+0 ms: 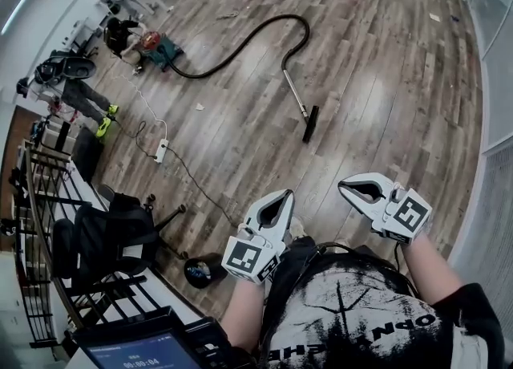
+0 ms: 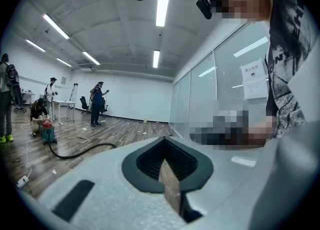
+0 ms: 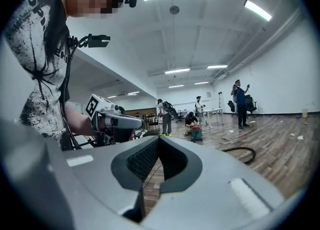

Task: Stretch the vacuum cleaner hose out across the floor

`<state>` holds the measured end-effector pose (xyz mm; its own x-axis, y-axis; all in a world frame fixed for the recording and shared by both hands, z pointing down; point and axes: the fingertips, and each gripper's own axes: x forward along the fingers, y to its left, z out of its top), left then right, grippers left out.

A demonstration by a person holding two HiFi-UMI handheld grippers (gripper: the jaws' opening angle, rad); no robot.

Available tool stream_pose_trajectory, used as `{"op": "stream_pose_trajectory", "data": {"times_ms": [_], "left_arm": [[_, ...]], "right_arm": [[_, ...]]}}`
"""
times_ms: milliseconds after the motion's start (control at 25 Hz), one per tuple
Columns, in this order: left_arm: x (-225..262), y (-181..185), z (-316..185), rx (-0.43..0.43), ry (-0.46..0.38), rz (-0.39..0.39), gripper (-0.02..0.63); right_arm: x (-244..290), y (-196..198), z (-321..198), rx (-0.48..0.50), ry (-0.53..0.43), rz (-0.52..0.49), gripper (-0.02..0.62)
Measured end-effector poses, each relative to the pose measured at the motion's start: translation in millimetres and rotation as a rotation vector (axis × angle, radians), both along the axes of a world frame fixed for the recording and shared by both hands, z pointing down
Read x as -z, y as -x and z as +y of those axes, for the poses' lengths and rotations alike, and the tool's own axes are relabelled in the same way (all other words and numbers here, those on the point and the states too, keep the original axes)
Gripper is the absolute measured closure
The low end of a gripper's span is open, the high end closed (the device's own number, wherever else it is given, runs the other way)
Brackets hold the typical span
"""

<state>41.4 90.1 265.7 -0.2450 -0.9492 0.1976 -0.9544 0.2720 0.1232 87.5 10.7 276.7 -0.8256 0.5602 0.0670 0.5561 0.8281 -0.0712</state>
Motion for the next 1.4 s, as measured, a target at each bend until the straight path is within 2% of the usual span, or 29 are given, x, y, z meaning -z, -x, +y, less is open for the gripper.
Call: {"op": "stream_pose_trajectory", "data": {"times_ms": [240, 440, 800, 1000, 1240, 1400], "left_arm": [[-4, 64, 14, -0.033, -0.013, 0.015, 0.606], [-1, 119, 25, -0.072, -0.040, 0.014, 0.606], [-6, 206, 67, -0.097, -0.038, 0.013, 0.606], [-6, 233, 82, -0.102, -0.058, 0.027, 0.606], [-18, 274, 107, -0.085, -0.077, 0.043, 0.606], [-18, 276, 109, -0.073, -0.073, 0.040, 0.606]], "right_arm": [[0, 61, 22, -0.016, 0.024, 0.041, 0.588], [3, 117, 40, -0.038, 0.007, 0.072, 0.588], [18, 213, 86, -0.059, -0.036, 0.043, 0.588], [28, 251, 111, -0.020, -0.082, -0.003, 0.588], [23, 299, 134, -0.005, -0.110, -0.003, 0.588], [18, 302, 135, 0.004, -0.113, 0.031, 0.588]]}}
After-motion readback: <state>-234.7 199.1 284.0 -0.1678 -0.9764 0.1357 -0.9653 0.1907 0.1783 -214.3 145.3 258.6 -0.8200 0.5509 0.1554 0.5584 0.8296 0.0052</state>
